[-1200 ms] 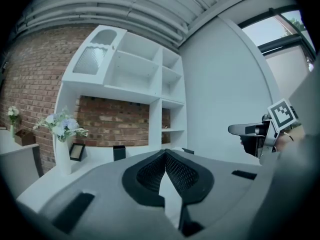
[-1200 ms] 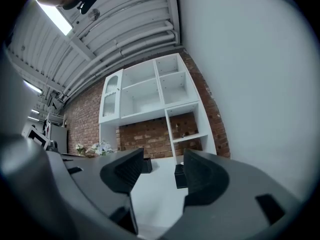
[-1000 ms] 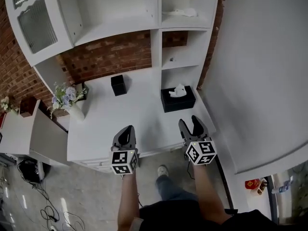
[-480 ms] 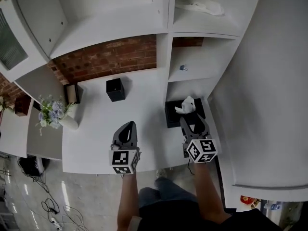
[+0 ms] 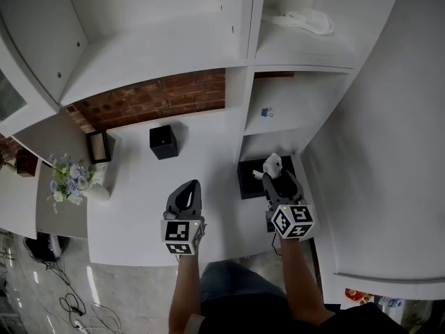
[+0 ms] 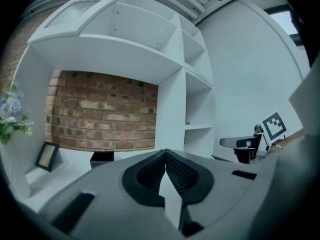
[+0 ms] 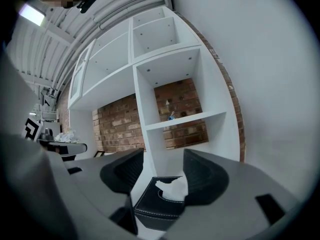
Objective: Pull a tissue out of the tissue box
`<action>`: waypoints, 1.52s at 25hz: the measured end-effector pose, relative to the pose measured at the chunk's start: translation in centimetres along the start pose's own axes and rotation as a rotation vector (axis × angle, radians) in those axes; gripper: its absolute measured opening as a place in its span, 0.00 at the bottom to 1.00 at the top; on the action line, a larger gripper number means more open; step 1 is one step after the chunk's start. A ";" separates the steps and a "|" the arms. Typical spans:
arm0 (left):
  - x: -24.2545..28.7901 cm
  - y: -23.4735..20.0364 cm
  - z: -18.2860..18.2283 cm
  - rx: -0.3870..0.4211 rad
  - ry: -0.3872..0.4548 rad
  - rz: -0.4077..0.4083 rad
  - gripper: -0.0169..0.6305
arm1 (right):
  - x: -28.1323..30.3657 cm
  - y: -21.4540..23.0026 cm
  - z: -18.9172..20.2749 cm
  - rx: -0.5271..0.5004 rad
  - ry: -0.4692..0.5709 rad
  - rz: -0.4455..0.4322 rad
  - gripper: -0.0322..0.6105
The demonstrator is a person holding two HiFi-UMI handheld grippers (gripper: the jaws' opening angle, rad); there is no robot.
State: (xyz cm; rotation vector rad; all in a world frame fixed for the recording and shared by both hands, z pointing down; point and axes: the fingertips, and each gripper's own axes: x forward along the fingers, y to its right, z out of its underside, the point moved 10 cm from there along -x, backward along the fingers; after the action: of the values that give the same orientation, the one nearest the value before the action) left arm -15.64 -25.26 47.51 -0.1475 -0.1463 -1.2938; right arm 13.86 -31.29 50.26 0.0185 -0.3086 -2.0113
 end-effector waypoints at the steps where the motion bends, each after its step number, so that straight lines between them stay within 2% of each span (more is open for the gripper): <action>1: 0.3 -0.1 0.0 0.000 -0.001 0.006 0.04 | 0.2 0.2 0.0 0.000 -0.001 0.007 0.41; 6: 1.0 -0.7 0.6 -0.016 -0.022 0.021 0.04 | 0.8 1.3 -0.6 -0.033 -0.024 0.027 0.41; 12: 1.5 -0.8 1.0 -0.034 -0.021 0.048 0.04 | 2.6 3.5 -2.5 -0.168 -0.069 -0.019 0.41; 15: 1.6 -0.8 0.9 -0.032 -0.018 0.060 0.04 | 3.6 3.9 -3.7 -0.314 -0.137 -0.118 0.41; 19: 1.6 -1.0 1.1 -0.038 -0.030 0.062 0.04 | 4.8 3.8 -4.5 -0.532 -0.266 -0.297 0.41; 28: 2.0 -1.2 1.6 -0.032 -0.046 0.073 0.04 | 7.2 2.0 -3.3 -1.043 -0.620 -0.692 0.40; 33: 2.4 -0.9 1.5 -0.017 -0.052 0.068 0.04 | 8.8 1.0 -1.5 -1.293 -0.773 -0.852 0.37; 38: 2.5 -0.6 1.5 -0.011 -0.061 0.070 0.04 | 10.2 0.4 0.2 -1.443 -0.884 -0.950 0.33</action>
State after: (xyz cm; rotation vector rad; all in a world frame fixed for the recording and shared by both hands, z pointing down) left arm -15.55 -27.54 49.49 -0.2002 -0.1843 -1.2209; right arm 9.63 -40.49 51.80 -1.9359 0.8272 -2.5597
